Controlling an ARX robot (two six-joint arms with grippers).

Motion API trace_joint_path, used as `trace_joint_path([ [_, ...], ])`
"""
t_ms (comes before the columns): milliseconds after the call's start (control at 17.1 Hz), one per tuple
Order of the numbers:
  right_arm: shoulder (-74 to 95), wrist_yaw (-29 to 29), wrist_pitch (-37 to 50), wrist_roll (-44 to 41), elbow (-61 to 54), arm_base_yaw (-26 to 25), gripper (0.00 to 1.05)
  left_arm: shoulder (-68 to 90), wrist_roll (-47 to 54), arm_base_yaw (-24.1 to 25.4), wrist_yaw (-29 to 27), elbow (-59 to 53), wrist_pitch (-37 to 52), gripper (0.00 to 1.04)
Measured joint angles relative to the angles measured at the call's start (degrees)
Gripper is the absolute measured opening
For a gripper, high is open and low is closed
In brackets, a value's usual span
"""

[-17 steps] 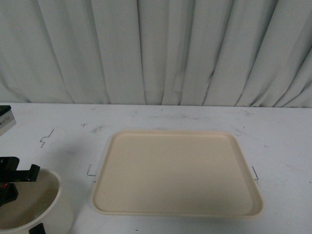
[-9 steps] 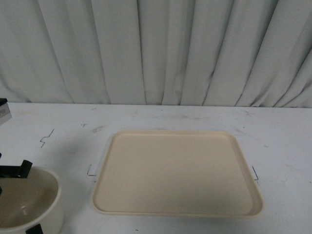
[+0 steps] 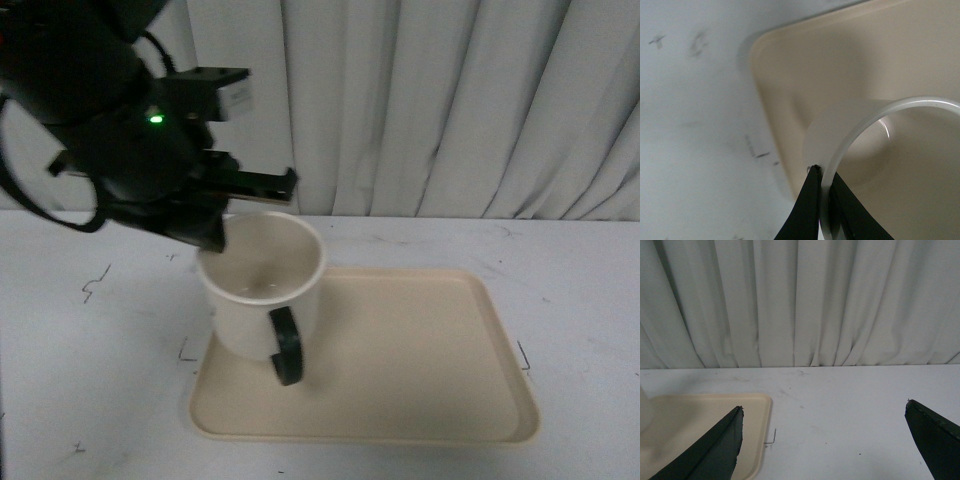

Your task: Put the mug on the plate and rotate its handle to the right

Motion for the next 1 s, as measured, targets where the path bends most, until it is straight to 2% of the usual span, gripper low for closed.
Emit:
trace_joint_path([
  [176, 0.00, 0.00, 0.00, 0.00, 0.00, 0.00, 0.98, 7.76, -1.79, -5.14, 0.59, 7.89, -1.97, 0.03],
  [293, 0.00, 0.00, 0.00, 0.02, 0.00, 0.00, 0.98, 11.10, -3.08, -6.62, 0.37, 9.92, -2.84, 0.03],
  [586, 0.00, 0.00, 0.00, 0.00, 0.00, 0.00, 0.98, 15.02, -5.11, -7.74, -1.53, 13.60, -4.20, 0.03],
  [820, 0.00, 0.00, 0.00, 0.00, 0.00, 0.00, 0.98, 15.61, -5.81, -9.07, -0.46, 13.92, -4.52, 0.03],
  [879, 0.00, 0.00, 0.00, 0.00, 0.00, 0.00, 0.98, 15.61, -6.01, -9.31, 0.02, 13.90, -4.72, 0.08],
  [996, 0.00, 0.00, 0.00, 0.00, 0.00, 0.00, 0.98, 15.61, -6.51, -9.38, 0.02, 13.68, -4.83, 0.28],
])
